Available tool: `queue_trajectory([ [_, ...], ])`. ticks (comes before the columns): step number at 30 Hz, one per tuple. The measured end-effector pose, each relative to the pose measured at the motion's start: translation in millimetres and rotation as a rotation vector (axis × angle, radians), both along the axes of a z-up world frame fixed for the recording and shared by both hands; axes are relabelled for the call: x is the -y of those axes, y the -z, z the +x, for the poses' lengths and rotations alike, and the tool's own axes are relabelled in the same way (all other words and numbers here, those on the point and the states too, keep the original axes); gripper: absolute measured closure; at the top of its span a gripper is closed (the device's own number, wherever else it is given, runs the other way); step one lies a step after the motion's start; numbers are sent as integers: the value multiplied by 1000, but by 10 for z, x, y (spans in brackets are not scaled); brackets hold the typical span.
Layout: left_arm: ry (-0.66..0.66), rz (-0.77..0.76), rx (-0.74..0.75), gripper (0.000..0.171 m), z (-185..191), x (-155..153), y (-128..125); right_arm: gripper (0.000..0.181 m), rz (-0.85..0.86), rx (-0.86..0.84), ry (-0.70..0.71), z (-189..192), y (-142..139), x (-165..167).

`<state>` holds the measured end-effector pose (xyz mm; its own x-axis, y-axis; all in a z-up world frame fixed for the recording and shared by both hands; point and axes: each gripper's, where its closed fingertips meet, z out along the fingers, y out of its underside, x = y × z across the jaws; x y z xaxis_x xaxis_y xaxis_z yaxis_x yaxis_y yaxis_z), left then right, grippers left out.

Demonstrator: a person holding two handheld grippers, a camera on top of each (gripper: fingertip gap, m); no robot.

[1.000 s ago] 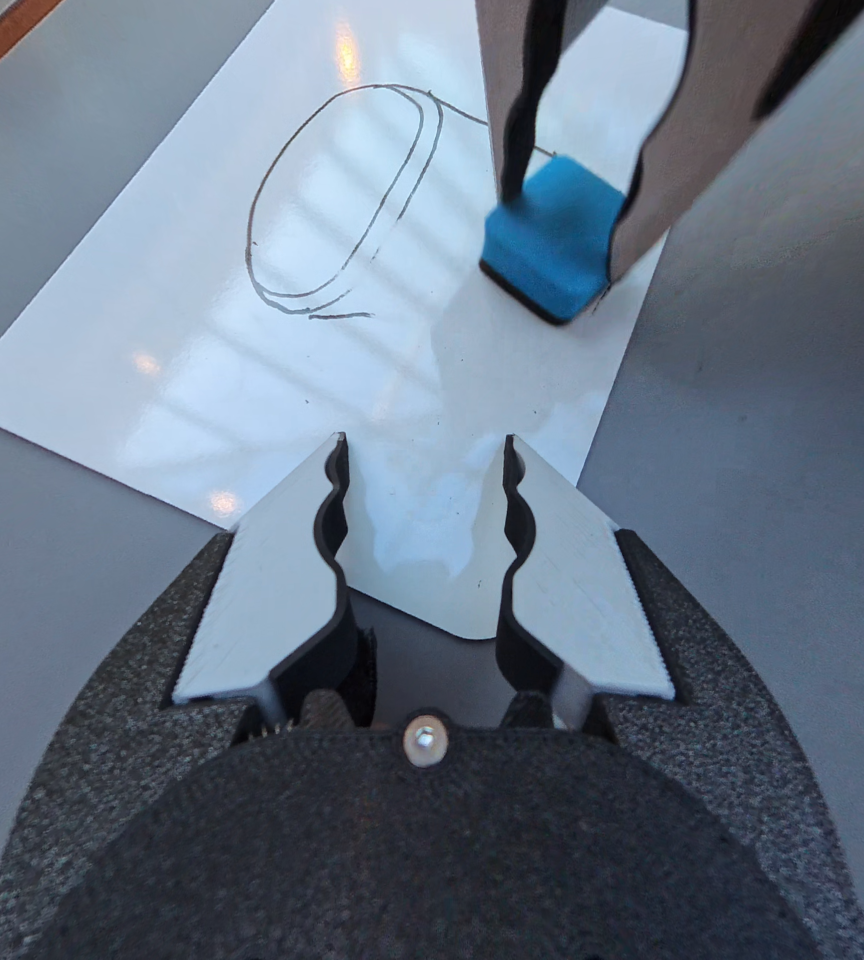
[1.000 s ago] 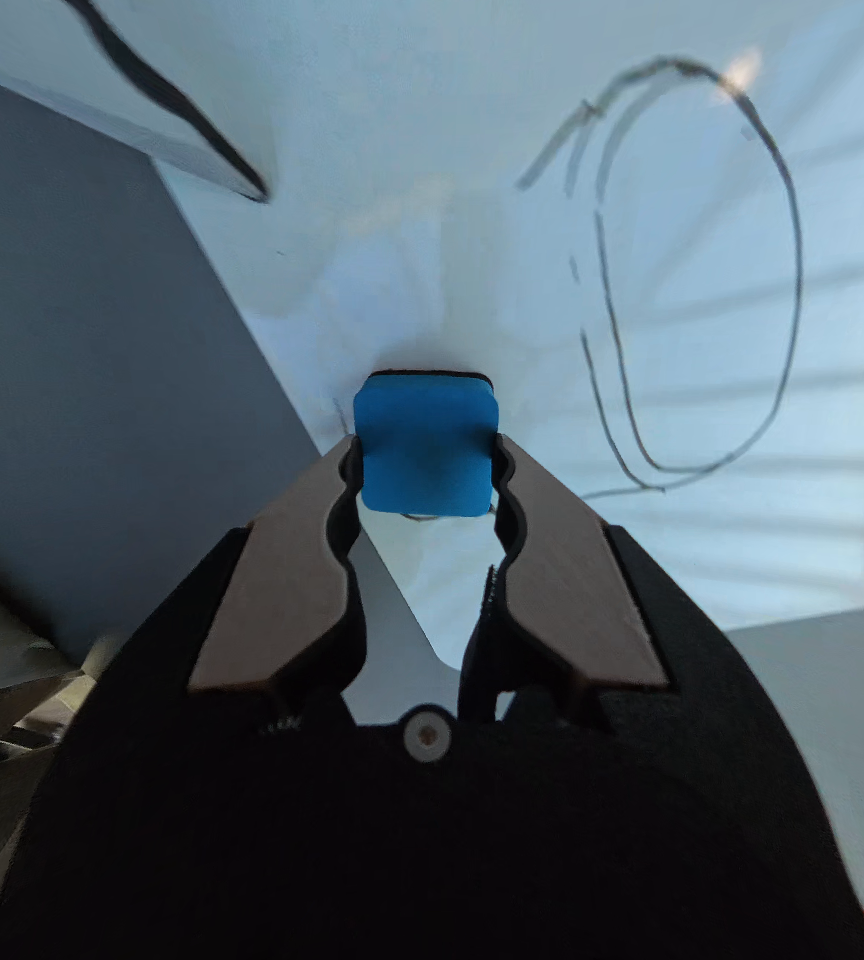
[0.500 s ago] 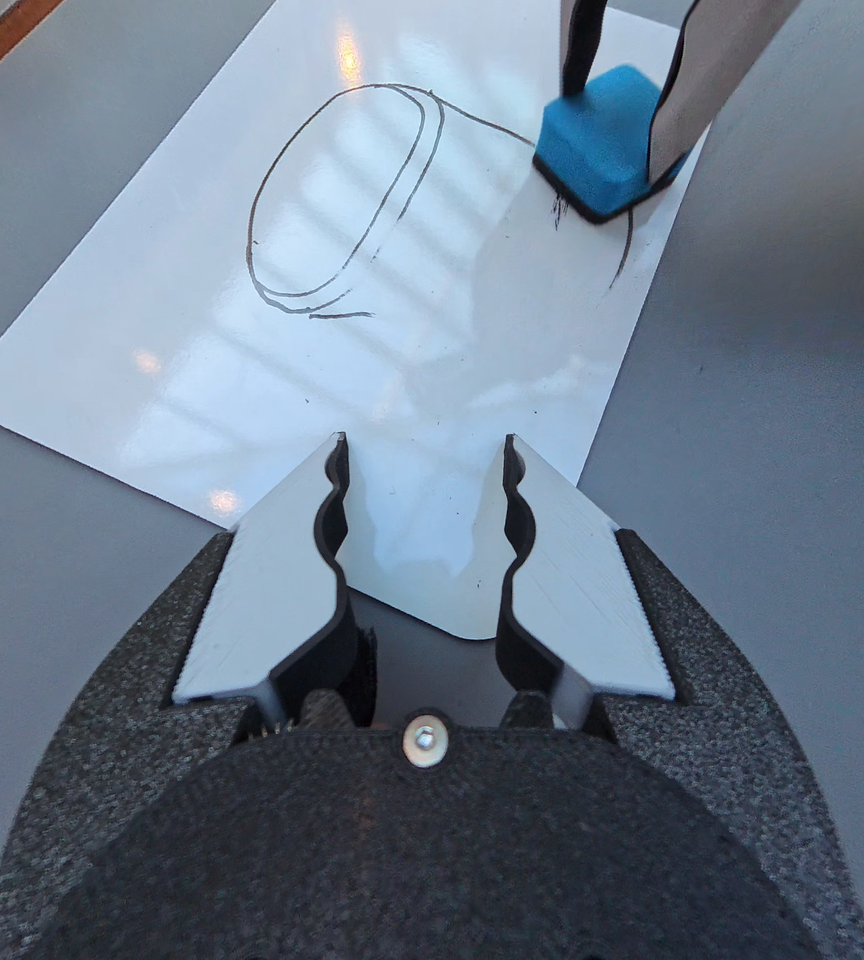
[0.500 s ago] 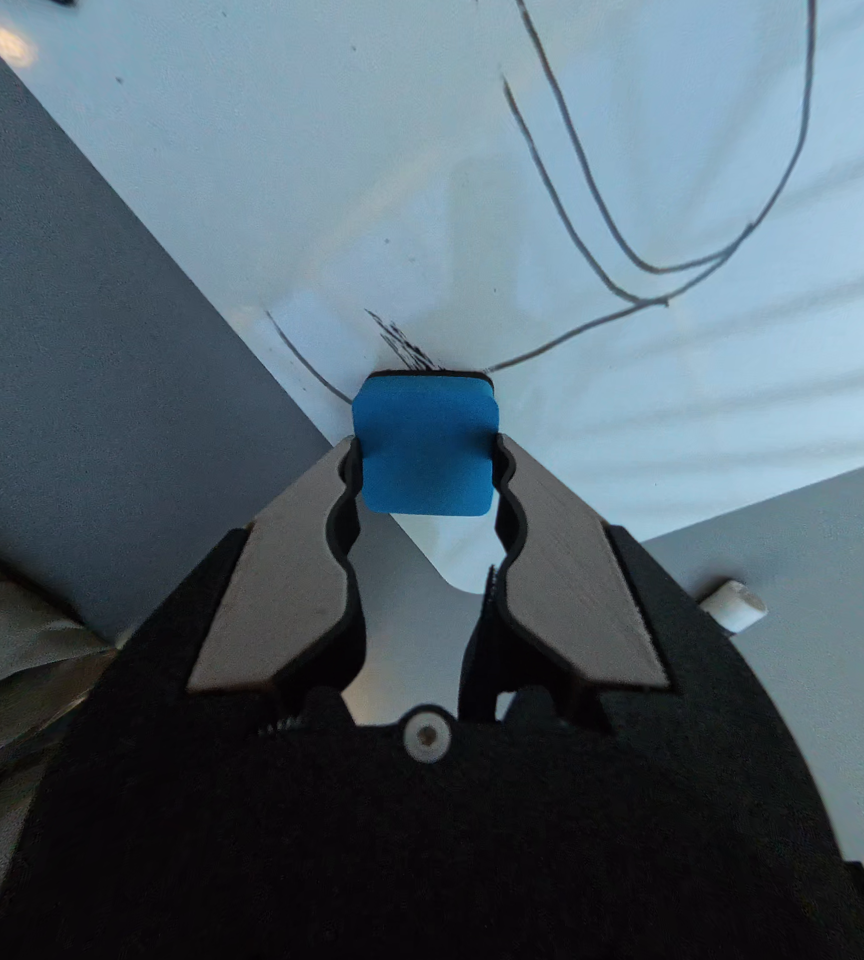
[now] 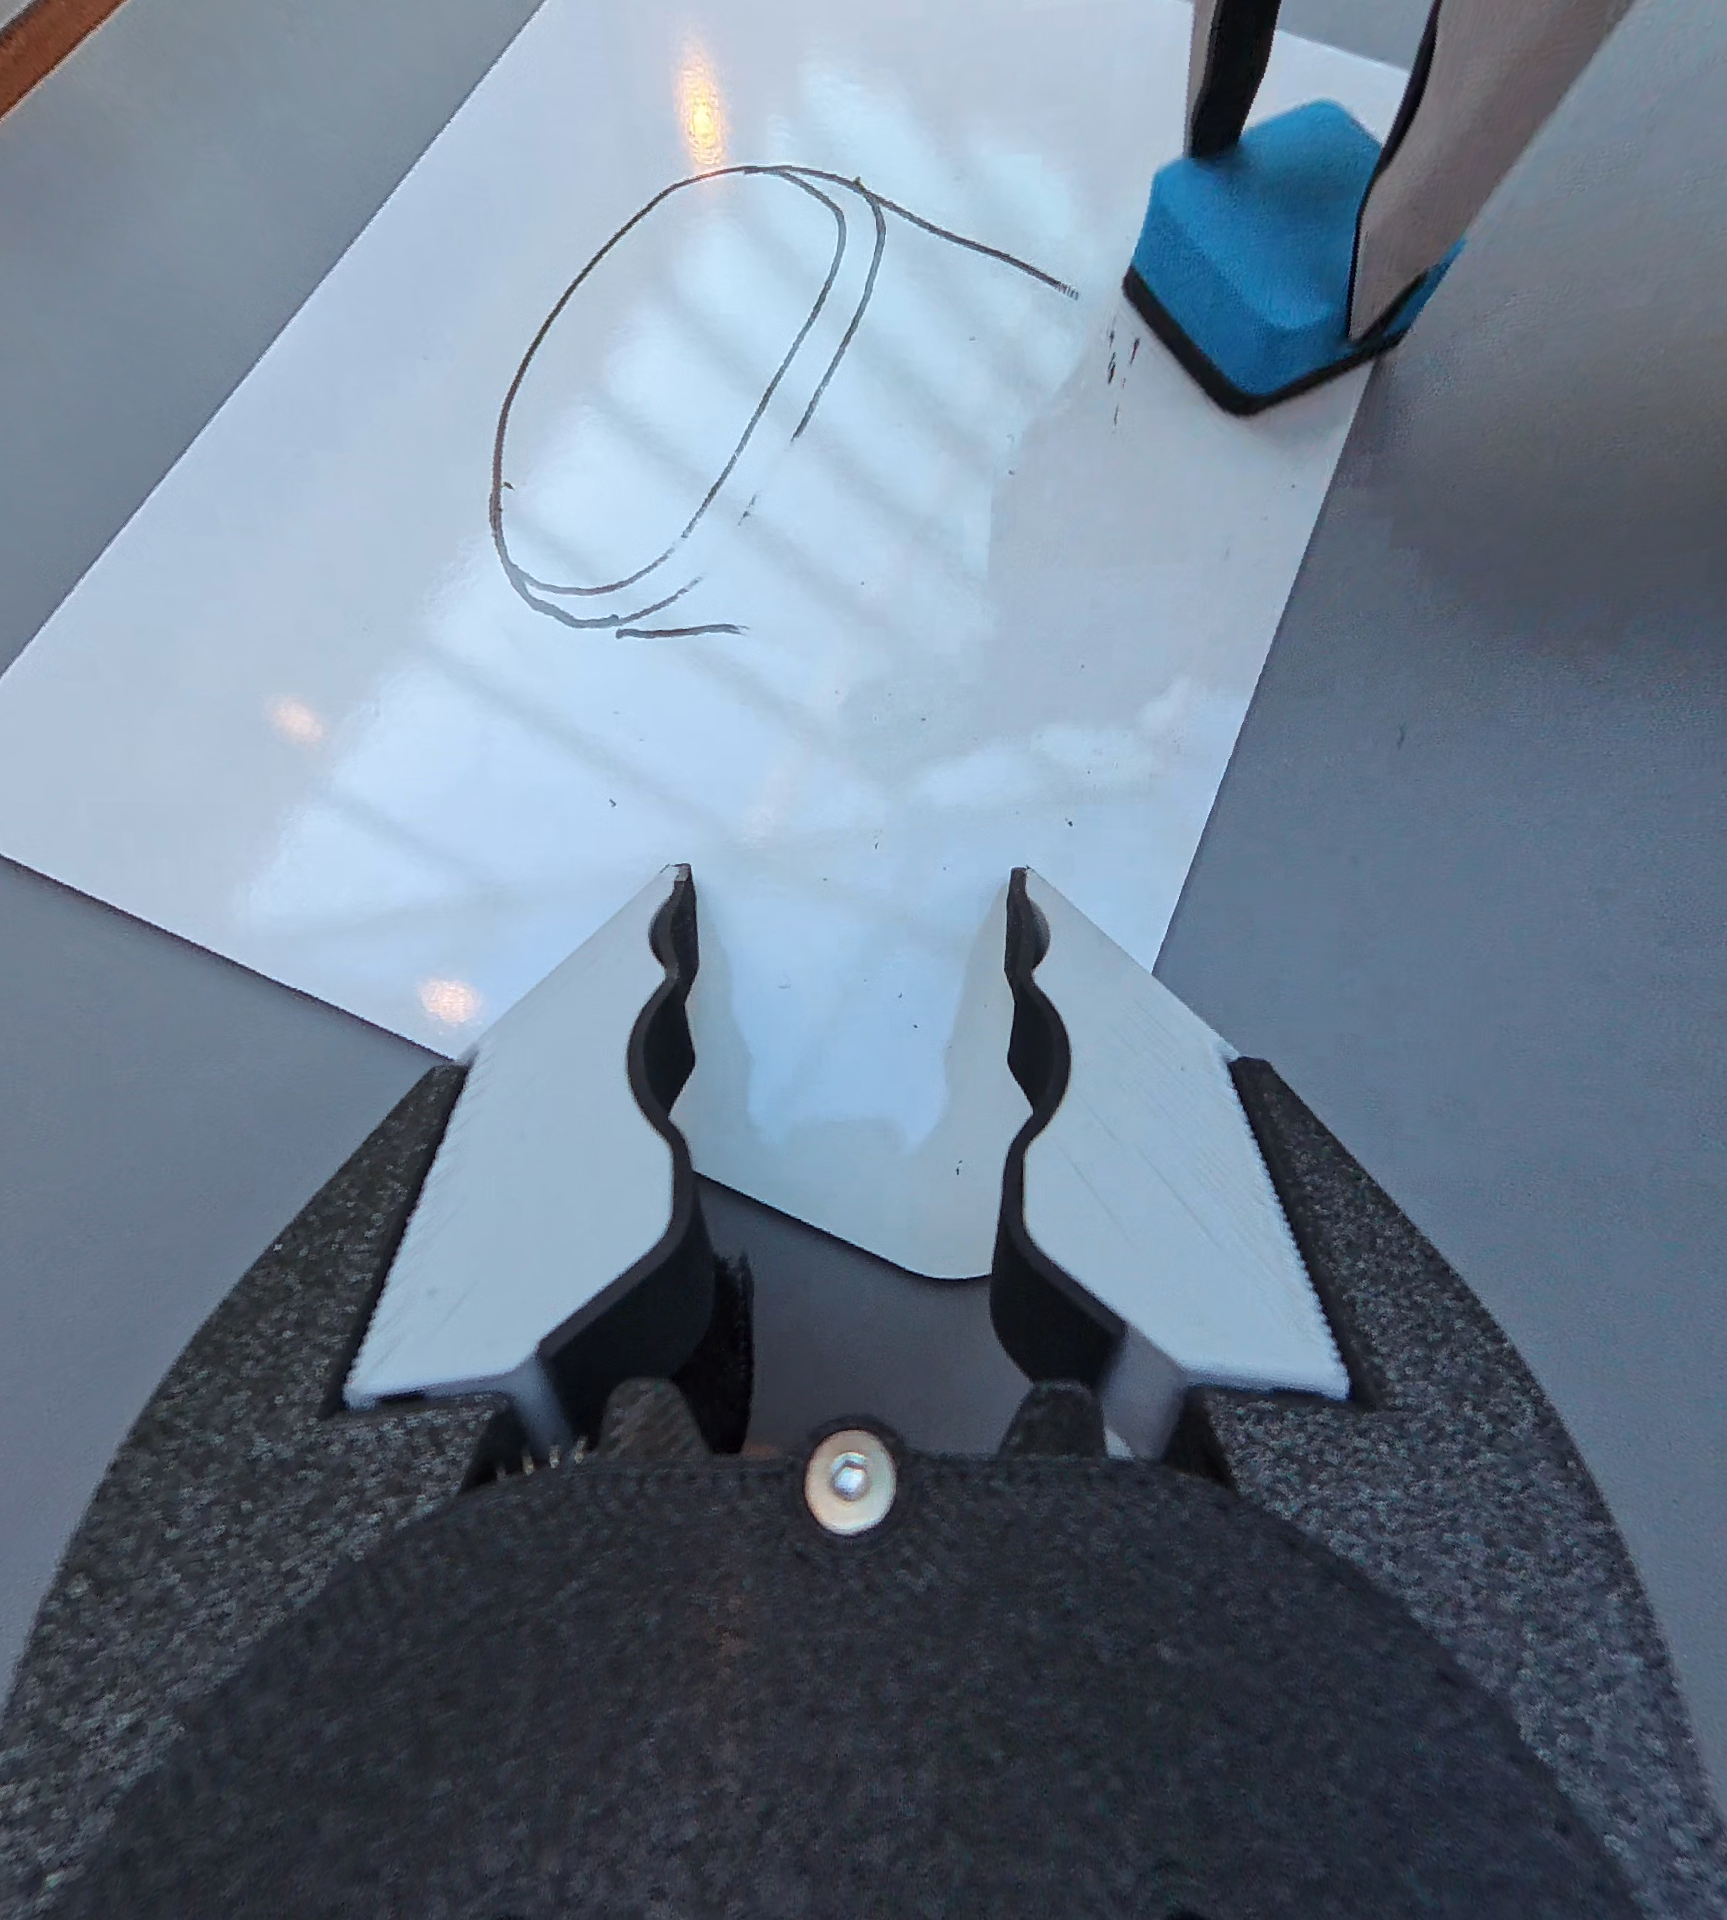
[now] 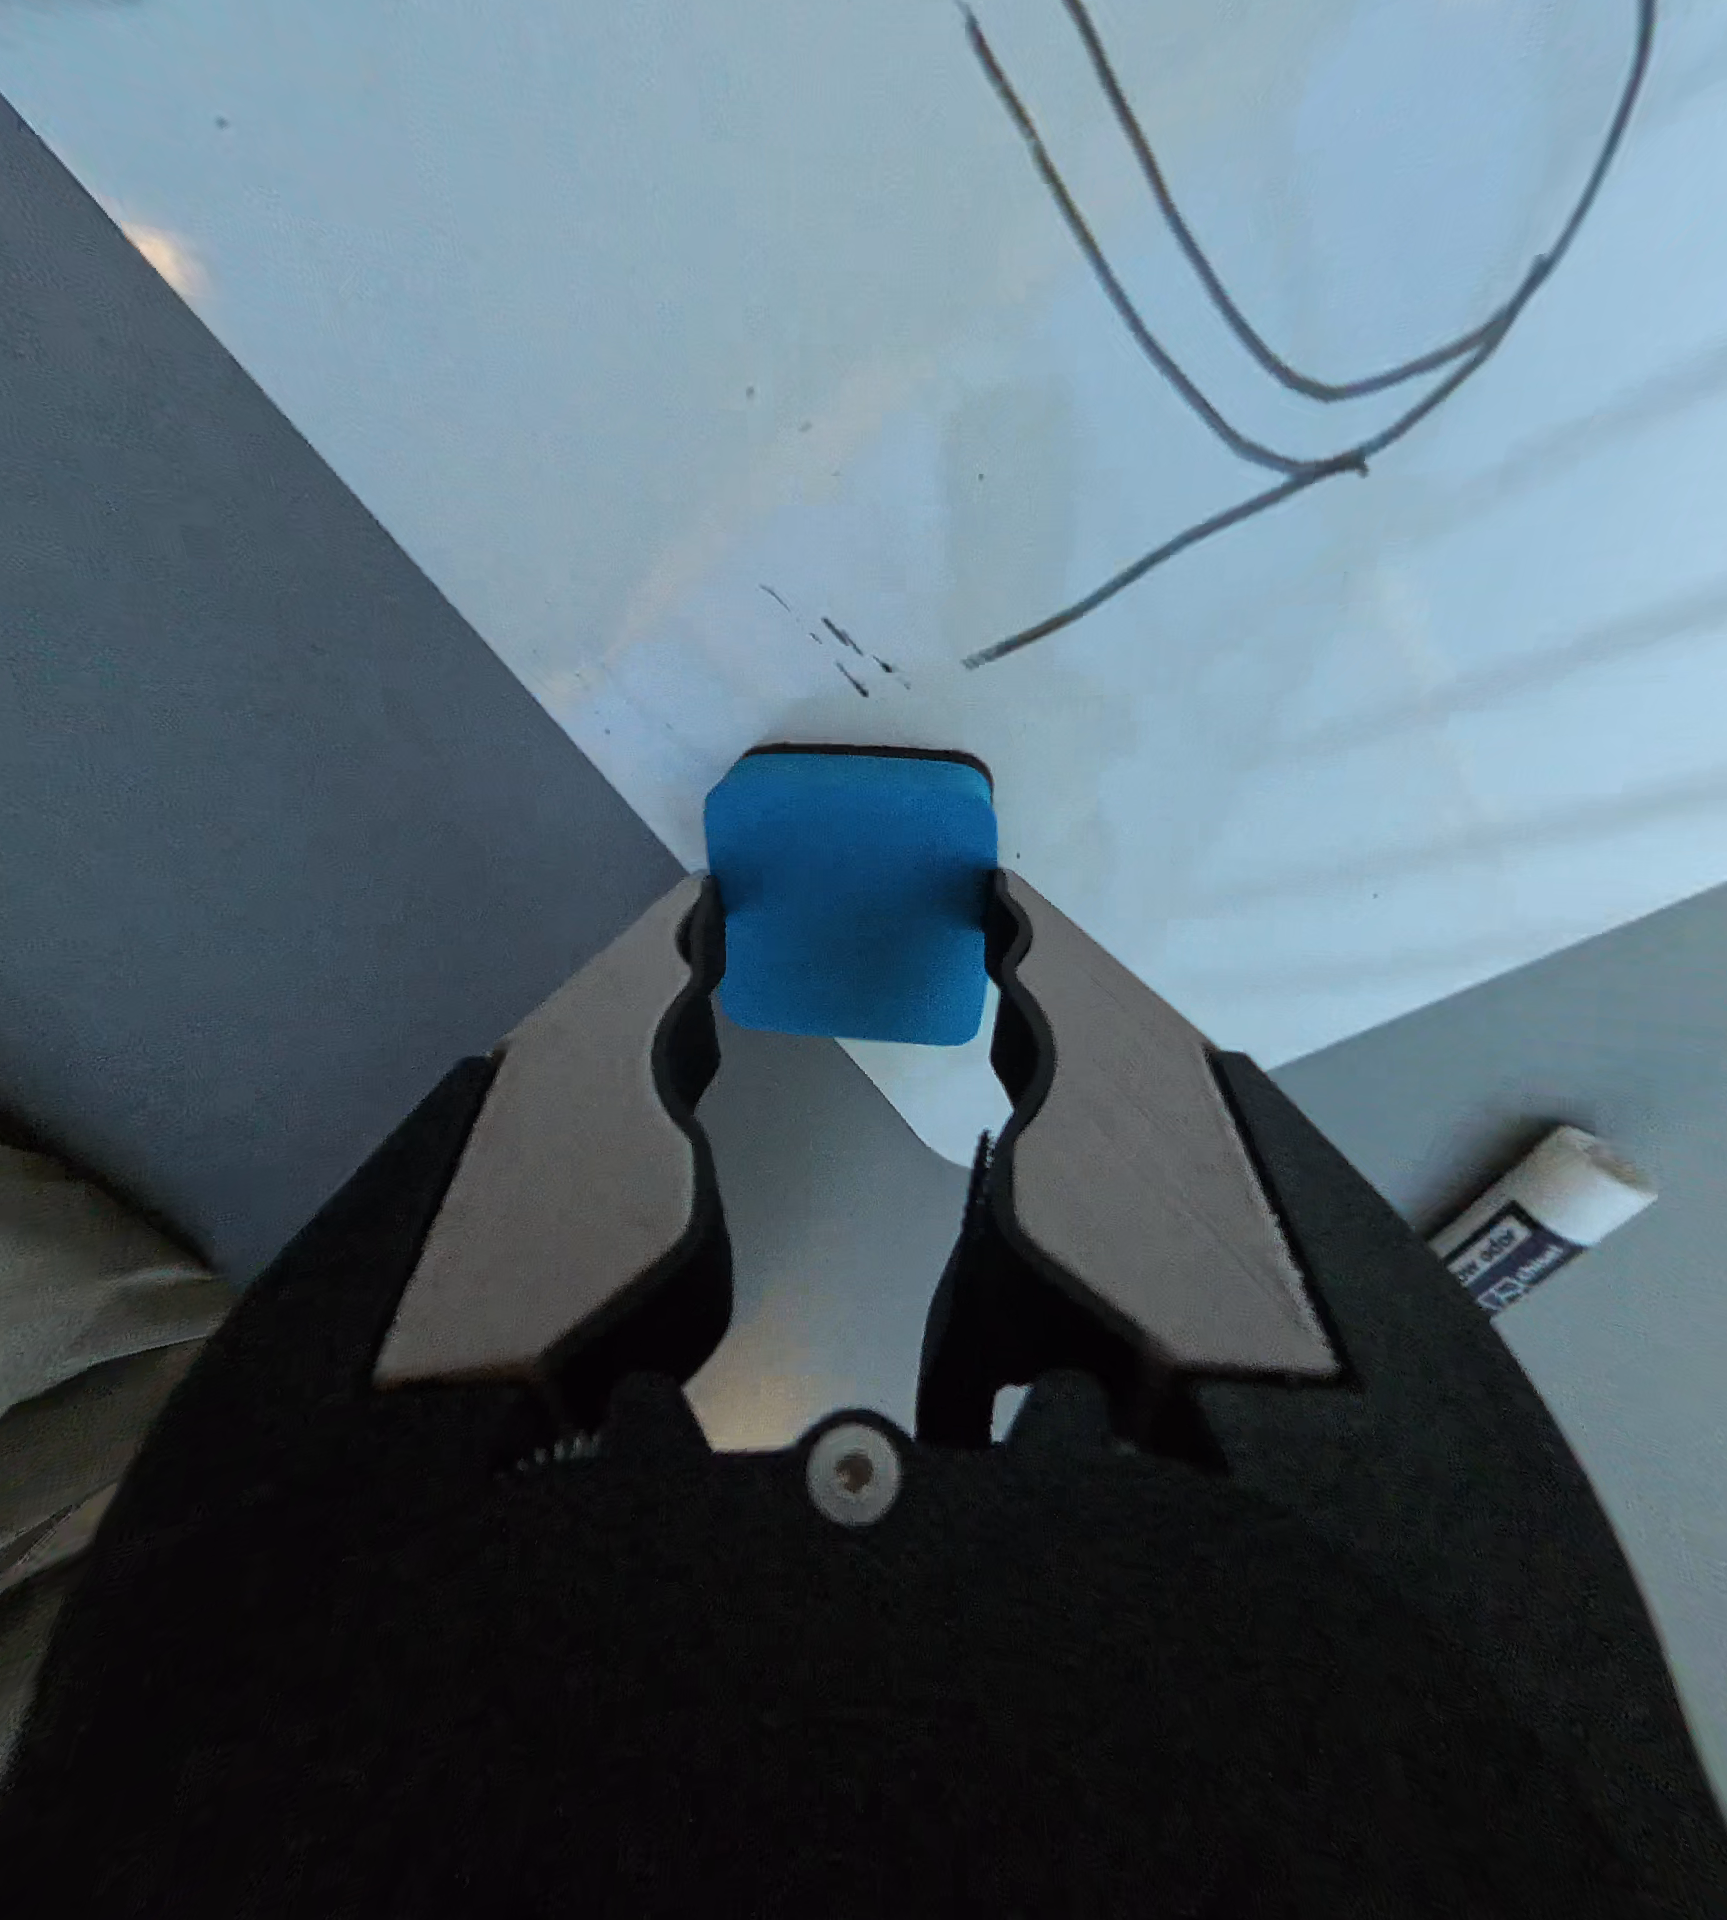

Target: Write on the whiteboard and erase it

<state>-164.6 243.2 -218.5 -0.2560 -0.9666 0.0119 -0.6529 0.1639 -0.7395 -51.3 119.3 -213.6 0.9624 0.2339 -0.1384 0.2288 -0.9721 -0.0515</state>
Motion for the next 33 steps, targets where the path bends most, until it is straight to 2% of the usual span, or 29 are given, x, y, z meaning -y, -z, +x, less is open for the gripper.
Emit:
queue_trajectory([
  [3,0,0,-1,111,2,-2,0,131,6,11,-16,-43,5,-39],
  [6,2,-1,-4,111,3,-7,0,131,78,-45,-146,-551,17,-475],
  [7,0,-2,-3,111,2,-8,-1,131,59,-26,-182,-612,19,-537],
  [10,-2,1,-2,111,0,-6,0,131,29,-46,-166,-464,21,-539],
  [14,-3,0,-1,111,-6,-4,1,131,-7,-57,50,232,9,-221],
  [16,-3,-1,-2,111,-2,-3,1,131,20,-54,40,228,11,-207],
  [17,-2,-2,-2,111,-1,-6,0,131,4,-51,24,117,12,-209],
  [20,-2,-5,-2,111,-3,-10,0,131,40,-62,-162,-498,20,-419],
  [22,-2,-5,-2,111,-6,-10,-1,131,25,-48,-258,-625,24,-476],
  [24,-2,-2,0,111,-4,-7,0,131,20,-99,-230,-448,11,-533],
  [26,-5,8,3,111,7,1,2,131,21,-107,-124,-18,1,-604],
  [28,-7,10,3,112,23,10,3,131,24,-168,-43,207,-20,-661],
  [33,-9,4,3,112,24,-1,1,130,52,17,-38,670,-16,-849],
])
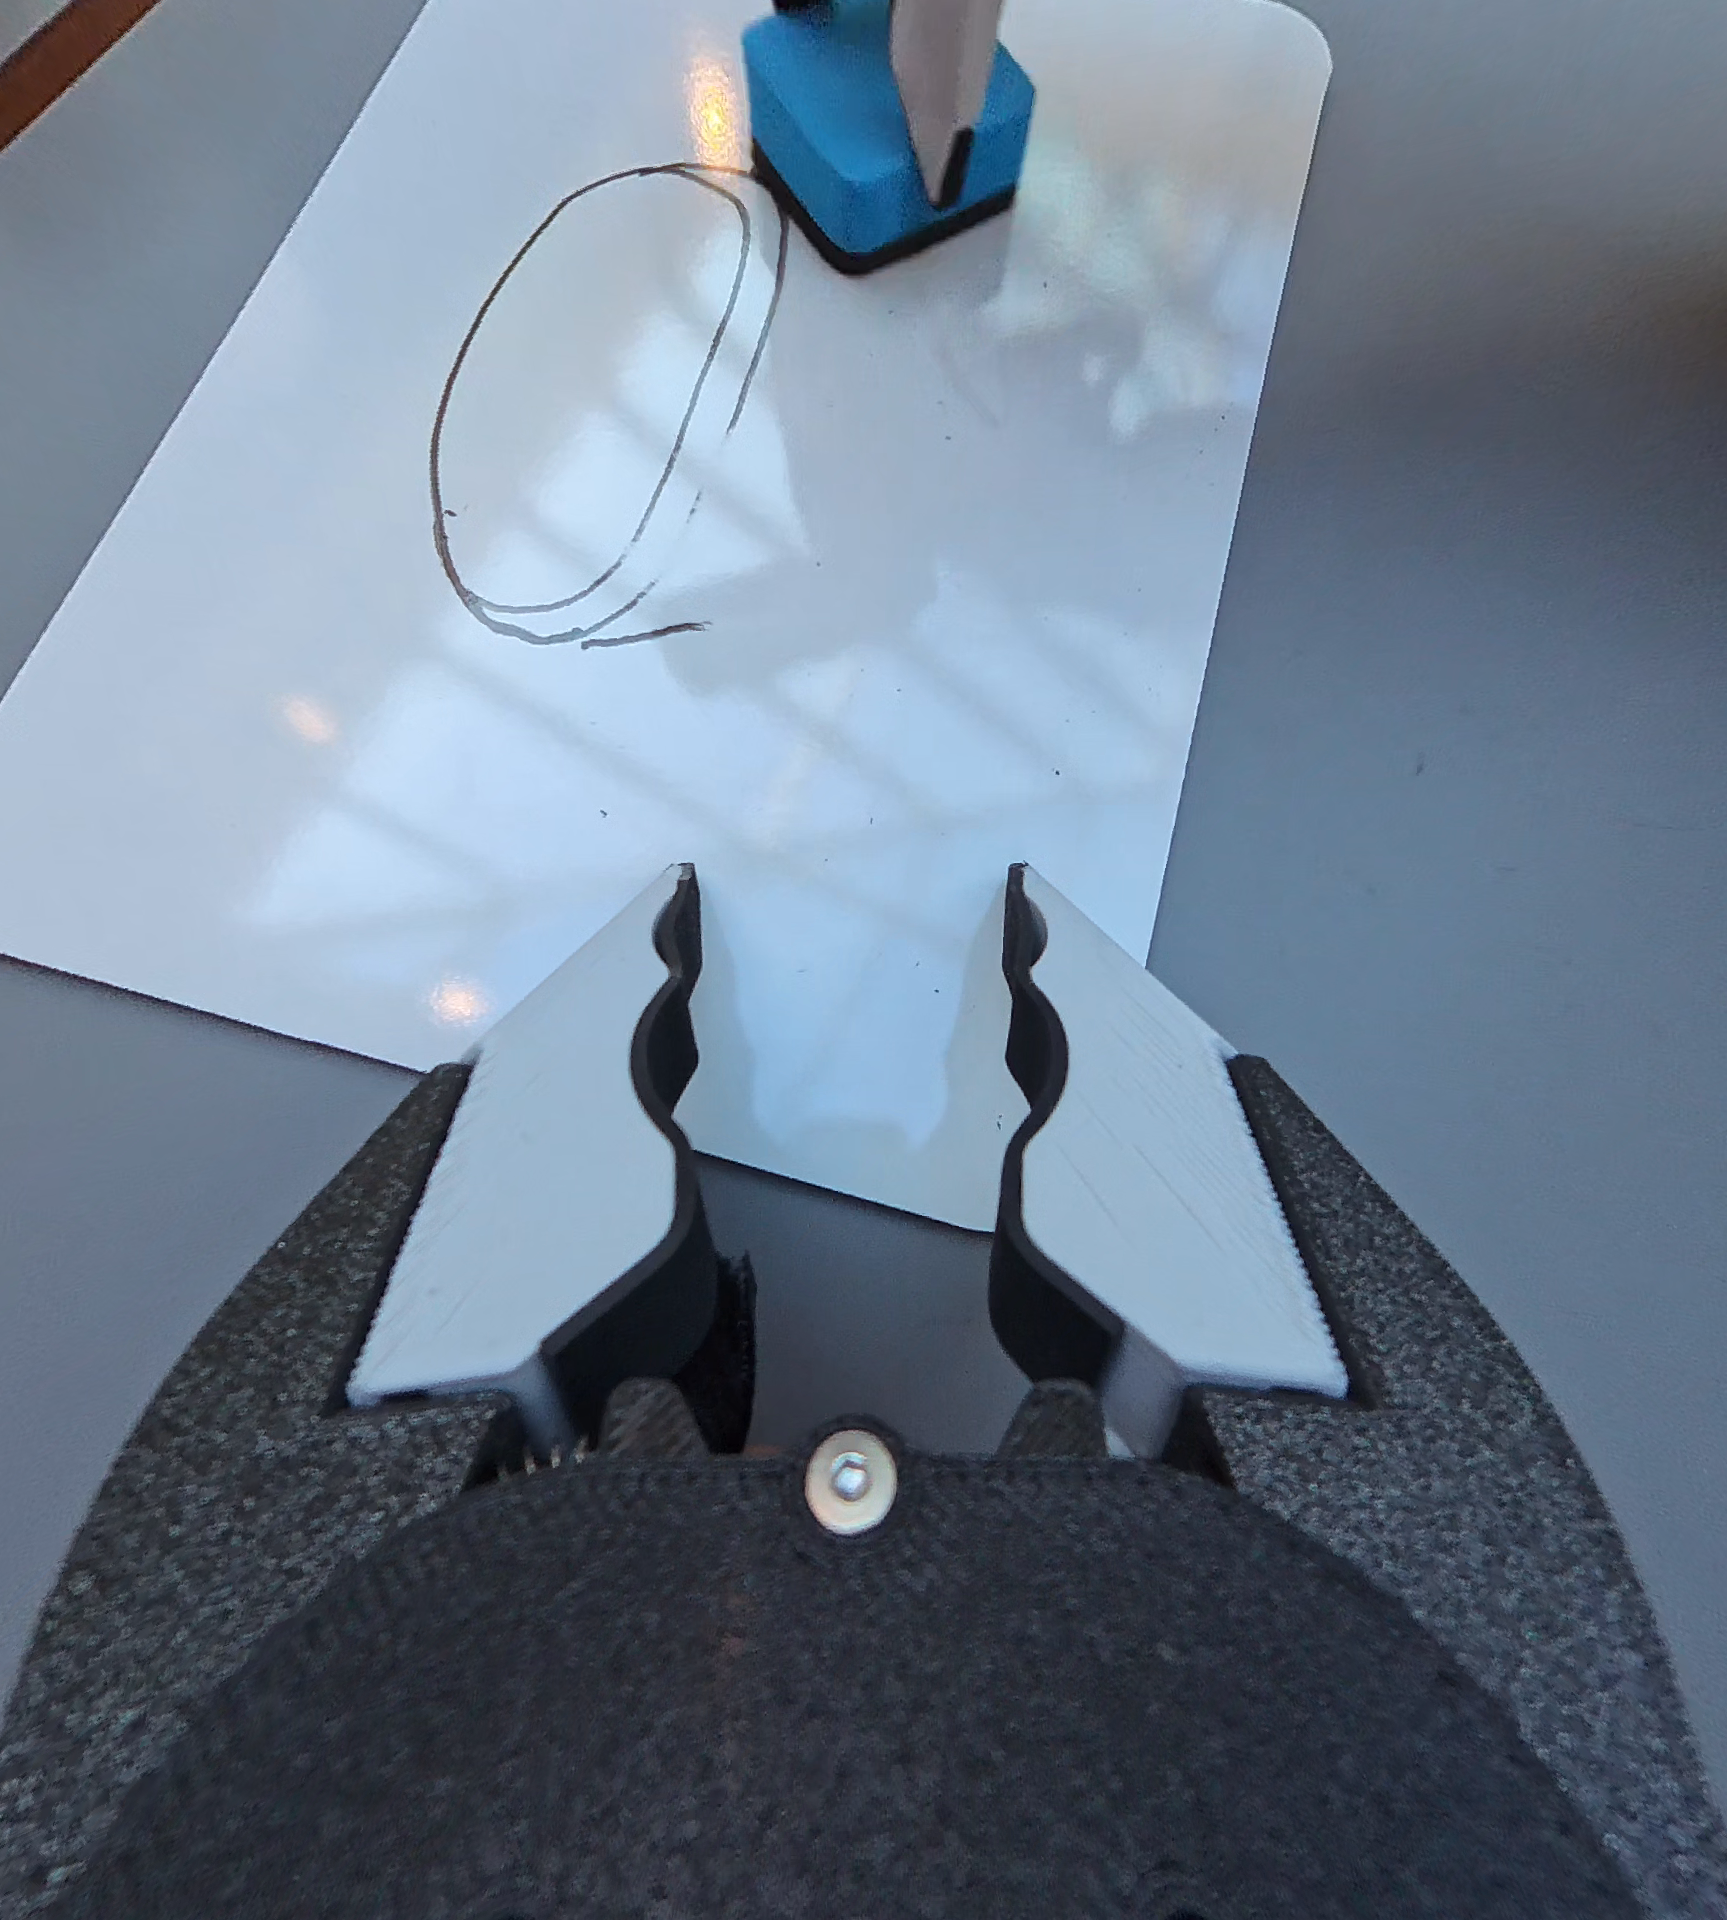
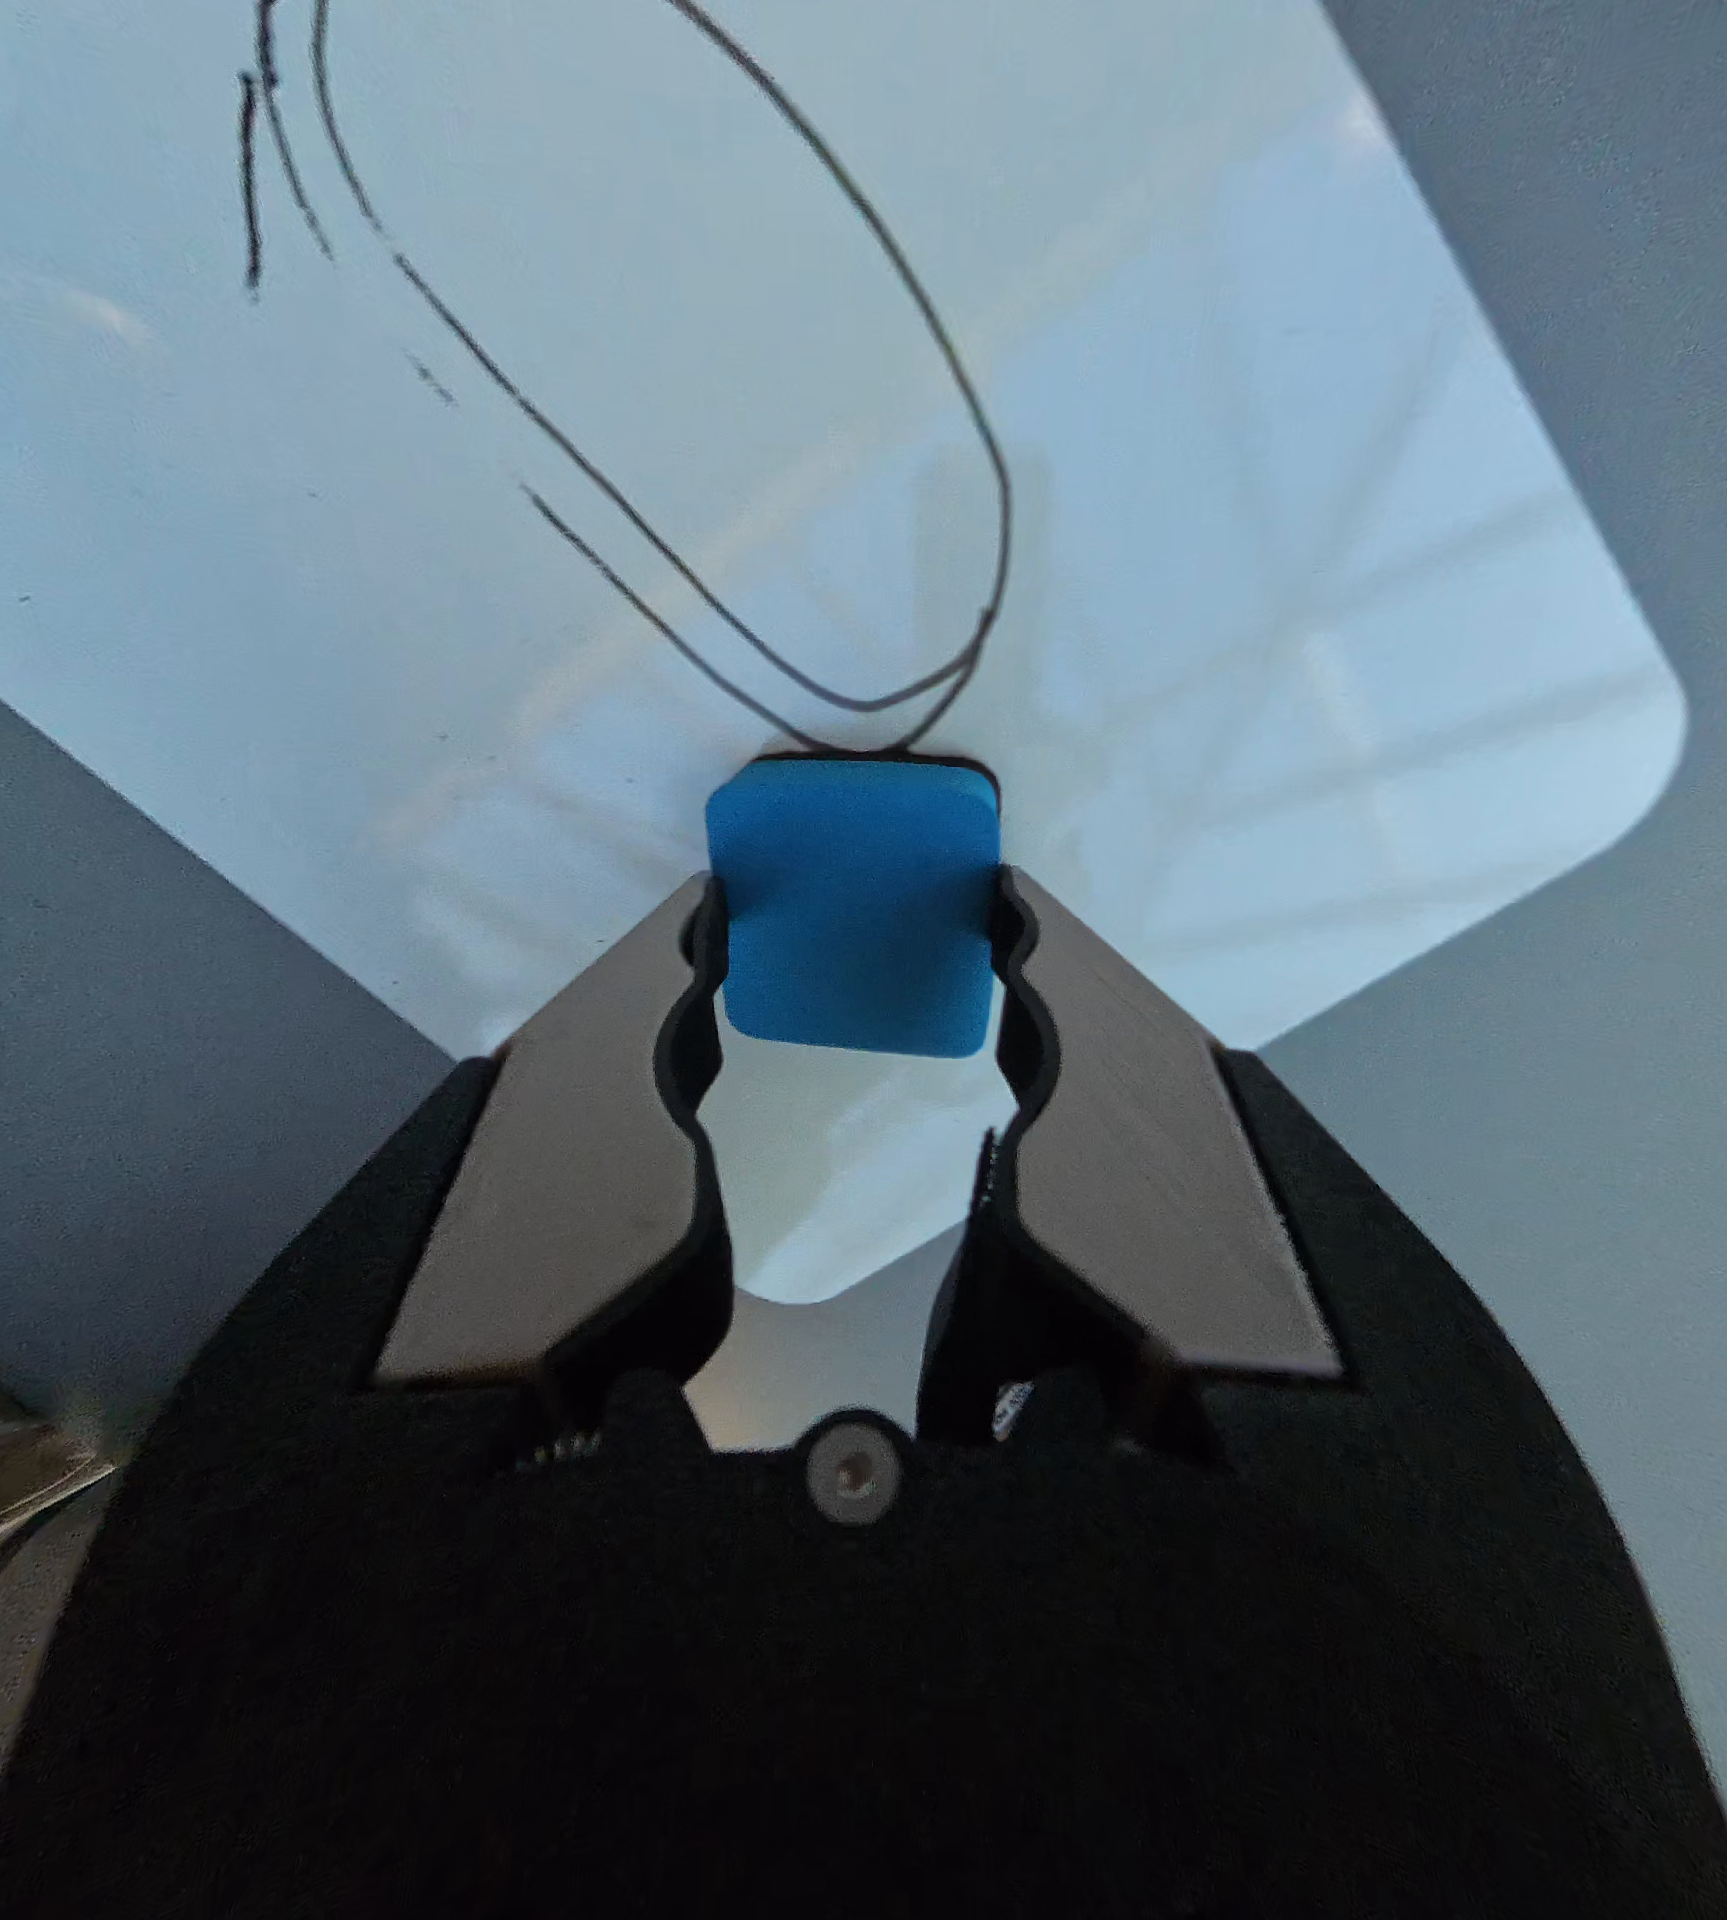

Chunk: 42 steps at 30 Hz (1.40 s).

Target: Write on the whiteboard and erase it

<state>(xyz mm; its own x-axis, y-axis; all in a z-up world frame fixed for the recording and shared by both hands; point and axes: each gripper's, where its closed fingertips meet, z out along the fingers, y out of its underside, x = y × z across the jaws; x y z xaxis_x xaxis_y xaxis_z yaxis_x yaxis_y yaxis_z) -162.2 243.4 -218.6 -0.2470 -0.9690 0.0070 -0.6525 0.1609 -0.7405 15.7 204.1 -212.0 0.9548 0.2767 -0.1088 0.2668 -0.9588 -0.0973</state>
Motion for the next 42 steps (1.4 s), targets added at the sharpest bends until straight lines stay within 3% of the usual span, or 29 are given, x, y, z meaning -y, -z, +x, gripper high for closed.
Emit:
queue_trajectory([
  [2,0,0,0,112,-1,0,0,130,-16,20,79,240,-10,-49],
  [4,-1,1,0,112,-4,-1,-1,131,-17,-27,76,138,1,-140],
  [7,0,0,-1,112,-6,-8,-1,131,22,-71,-154,-644,20,-287],
  [9,0,-4,-1,112,-7,-13,-2,131,12,1,-277,-855,15,-290],
  [11,0,-3,-1,112,-10,-13,-1,131,-11,74,-223,-537,-4,-312],
  [13,-1,0,0,112,-13,-13,0,131,-28,119,-51,60,-21,-316],
  [15,0,1,0,112,-12,-13,-1,131,-23,87,31,345,-21,-290],
  [19,2,0,-1,112,-12,-13,-1,129,75,48,-158,-64,-9,-369],
  [21,1,1,-1,112,-12,-13,-1,127,127,75,-213,-90,7,-403],
  [23,1,1,-1,112,-11,-14,-1,121,181,84,-218,-60,-32,-421],
  [32,0,1,-1,112,-11,-15,-3,131,255,42,-211,-129,-73,-428],
  [35,0,1,-1,112,-7,-15,-2,132,284,-35,-272,-549,-66,-516],
  [37,0,0,-1,112,-5,-16,-2,132,295,-1,-345,-819,-52,-585],
  [39,0,0,0,112,-6,-17,-3,132,236,48,-355,-760,-52,-580],
  [42,-1,0,0,112,-4,-18,-2,132,199,99,-173,-82,-60,-620],
])
